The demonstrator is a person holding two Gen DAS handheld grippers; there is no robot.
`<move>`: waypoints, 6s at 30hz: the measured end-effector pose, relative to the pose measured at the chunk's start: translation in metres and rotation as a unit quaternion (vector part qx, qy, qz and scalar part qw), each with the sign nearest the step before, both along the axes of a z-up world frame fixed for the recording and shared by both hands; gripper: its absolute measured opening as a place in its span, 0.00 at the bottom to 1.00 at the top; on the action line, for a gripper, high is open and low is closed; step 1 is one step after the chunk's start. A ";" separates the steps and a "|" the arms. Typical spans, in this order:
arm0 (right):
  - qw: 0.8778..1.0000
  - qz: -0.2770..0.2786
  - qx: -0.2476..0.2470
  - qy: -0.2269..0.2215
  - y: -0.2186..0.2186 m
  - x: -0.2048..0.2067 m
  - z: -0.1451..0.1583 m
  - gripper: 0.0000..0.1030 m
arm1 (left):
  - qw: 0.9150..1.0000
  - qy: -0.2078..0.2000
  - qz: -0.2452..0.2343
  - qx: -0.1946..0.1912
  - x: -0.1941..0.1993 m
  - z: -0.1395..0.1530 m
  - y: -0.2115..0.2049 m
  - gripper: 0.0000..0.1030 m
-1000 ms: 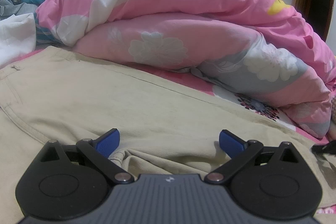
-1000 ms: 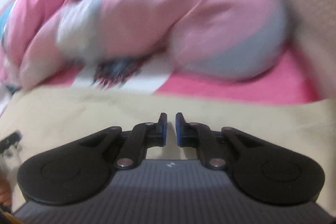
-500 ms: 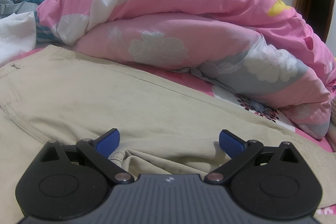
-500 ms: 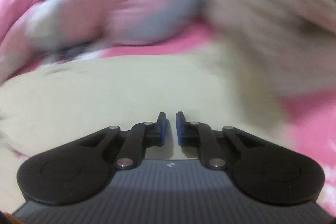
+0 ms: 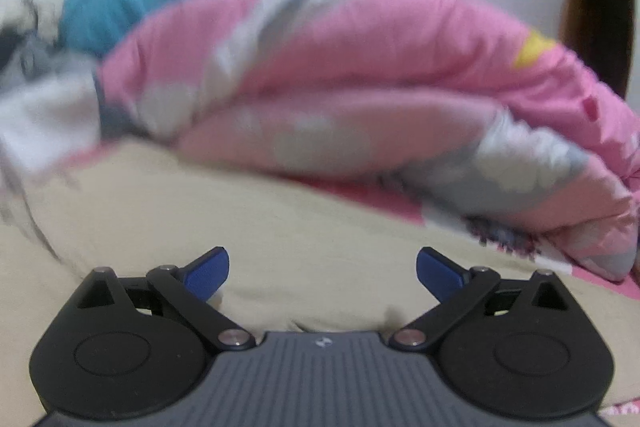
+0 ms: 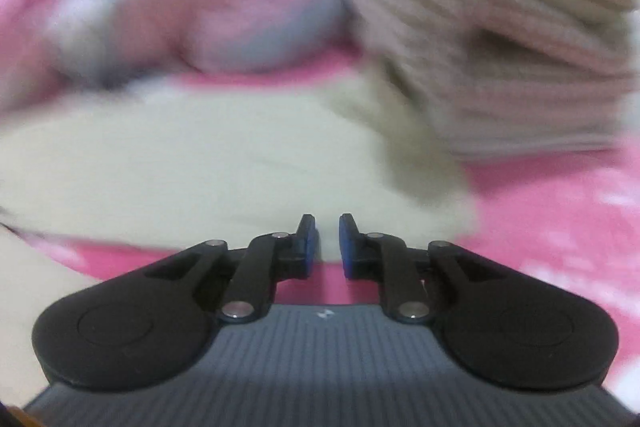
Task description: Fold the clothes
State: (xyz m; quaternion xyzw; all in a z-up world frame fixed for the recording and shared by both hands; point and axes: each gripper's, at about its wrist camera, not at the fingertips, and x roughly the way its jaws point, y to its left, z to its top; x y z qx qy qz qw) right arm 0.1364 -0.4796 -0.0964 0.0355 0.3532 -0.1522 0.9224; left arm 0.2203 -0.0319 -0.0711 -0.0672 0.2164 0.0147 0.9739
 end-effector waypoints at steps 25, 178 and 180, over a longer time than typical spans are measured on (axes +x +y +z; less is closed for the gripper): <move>0.940 0.308 0.144 0.010 0.252 0.153 0.030 0.15 | 0.995 0.077 0.042 0.041 -0.034 -0.044 0.122 1.00; 0.986 -0.037 0.121 -0.107 -0.055 -0.209 -0.007 0.22 | 0.991 0.102 0.083 0.000 -0.135 -0.035 0.187 0.51; 0.987 -0.056 0.107 -0.110 -0.055 -0.213 -0.007 0.00 | 0.991 0.102 0.088 0.005 -0.135 -0.034 0.186 0.51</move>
